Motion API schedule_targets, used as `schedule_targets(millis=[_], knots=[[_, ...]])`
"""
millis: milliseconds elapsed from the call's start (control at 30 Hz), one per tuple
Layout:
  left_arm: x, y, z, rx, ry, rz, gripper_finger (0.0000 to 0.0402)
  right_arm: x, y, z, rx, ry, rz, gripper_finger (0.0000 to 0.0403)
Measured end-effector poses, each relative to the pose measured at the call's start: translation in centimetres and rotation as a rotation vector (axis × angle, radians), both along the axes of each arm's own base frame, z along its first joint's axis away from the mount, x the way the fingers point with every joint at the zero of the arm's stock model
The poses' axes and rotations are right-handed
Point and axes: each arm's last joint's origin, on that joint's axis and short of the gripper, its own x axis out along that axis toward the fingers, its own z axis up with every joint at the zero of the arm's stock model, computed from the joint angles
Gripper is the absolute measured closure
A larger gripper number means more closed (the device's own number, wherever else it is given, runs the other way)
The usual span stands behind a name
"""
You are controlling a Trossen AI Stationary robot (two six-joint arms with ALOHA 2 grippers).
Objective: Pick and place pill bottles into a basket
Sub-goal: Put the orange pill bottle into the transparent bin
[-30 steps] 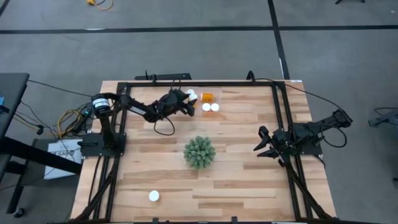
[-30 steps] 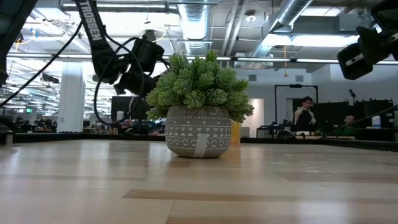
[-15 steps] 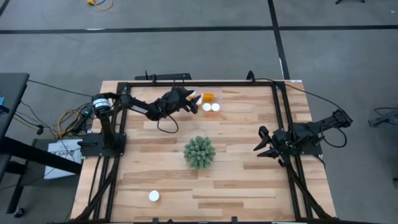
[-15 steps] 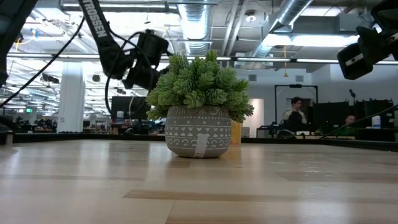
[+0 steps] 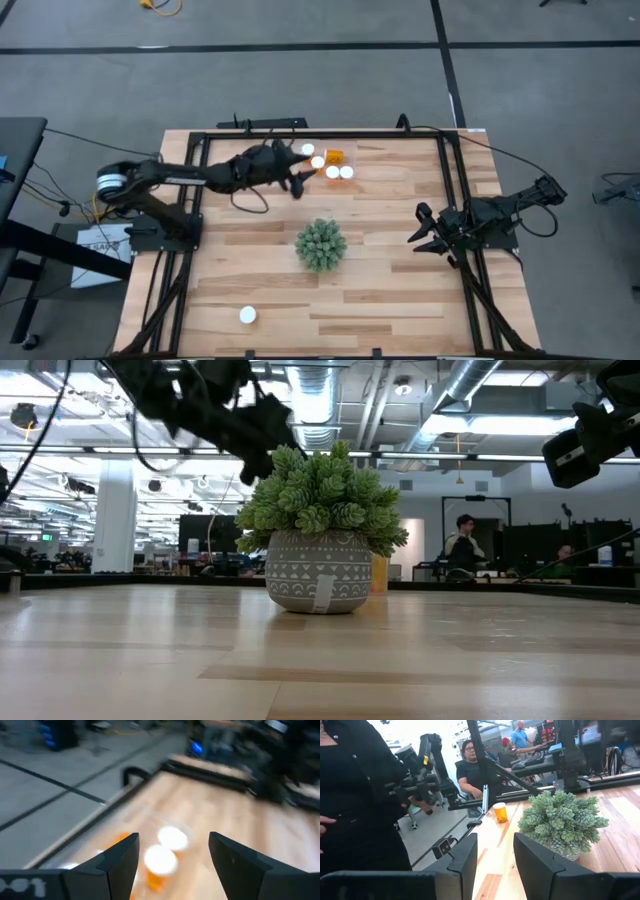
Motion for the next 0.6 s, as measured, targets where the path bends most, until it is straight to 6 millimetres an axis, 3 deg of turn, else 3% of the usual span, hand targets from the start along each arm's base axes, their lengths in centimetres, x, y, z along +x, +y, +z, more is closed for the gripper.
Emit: schedule_targets(millis=[367,600], knots=[[-6.1,-5.6,2.1,-0.067,0.376,-0.354,0.0189,0.0,0.0,0.0,0.000,0.000,0.000,0.0283],[-9.6,-8.5,2.1,-0.060,0.582,-0.502,0.0195,0.0,0.0,0.0,0.000,0.000,0.000,0.0283]])
